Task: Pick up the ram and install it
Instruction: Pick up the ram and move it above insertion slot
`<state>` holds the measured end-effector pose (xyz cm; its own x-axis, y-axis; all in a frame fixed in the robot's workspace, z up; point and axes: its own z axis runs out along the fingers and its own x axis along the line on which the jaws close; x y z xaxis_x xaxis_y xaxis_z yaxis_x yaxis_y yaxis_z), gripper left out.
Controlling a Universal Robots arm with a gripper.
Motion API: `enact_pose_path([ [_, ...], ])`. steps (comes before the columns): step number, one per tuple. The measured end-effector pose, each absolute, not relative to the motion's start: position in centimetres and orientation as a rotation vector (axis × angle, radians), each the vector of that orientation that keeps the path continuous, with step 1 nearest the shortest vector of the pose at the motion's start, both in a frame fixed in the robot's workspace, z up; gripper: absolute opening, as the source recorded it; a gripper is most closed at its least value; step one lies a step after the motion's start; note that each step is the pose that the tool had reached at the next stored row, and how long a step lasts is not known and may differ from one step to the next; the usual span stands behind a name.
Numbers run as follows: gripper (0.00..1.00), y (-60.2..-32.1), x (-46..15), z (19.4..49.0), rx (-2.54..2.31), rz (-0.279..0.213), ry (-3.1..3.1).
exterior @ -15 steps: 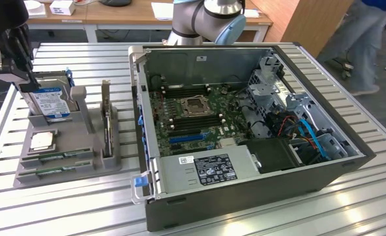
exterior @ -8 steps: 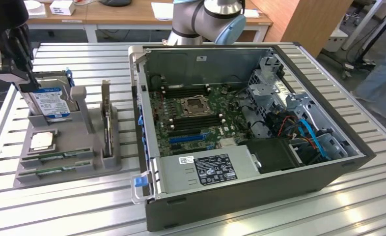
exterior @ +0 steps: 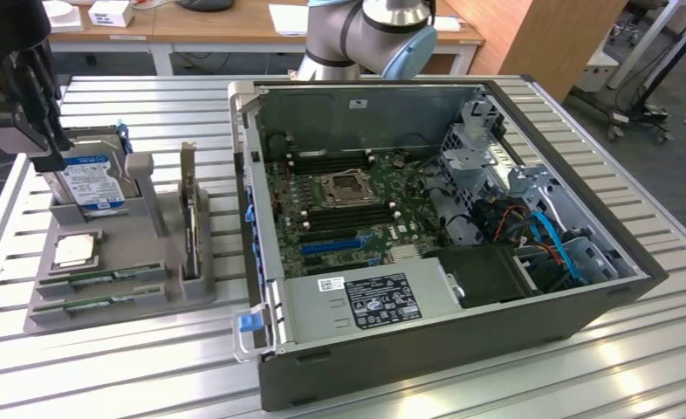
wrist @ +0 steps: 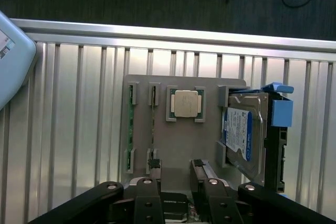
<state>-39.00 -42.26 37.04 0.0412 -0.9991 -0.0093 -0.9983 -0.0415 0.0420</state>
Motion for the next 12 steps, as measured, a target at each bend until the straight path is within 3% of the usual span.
enact_pose_path([
  [1, 0.36, -42.3, -39.0, 37.0, 2.249, -0.056, -2.158],
  [12, 0.36, -42.3, -39.0, 35.8, 2.249, -0.056, -2.158],
])
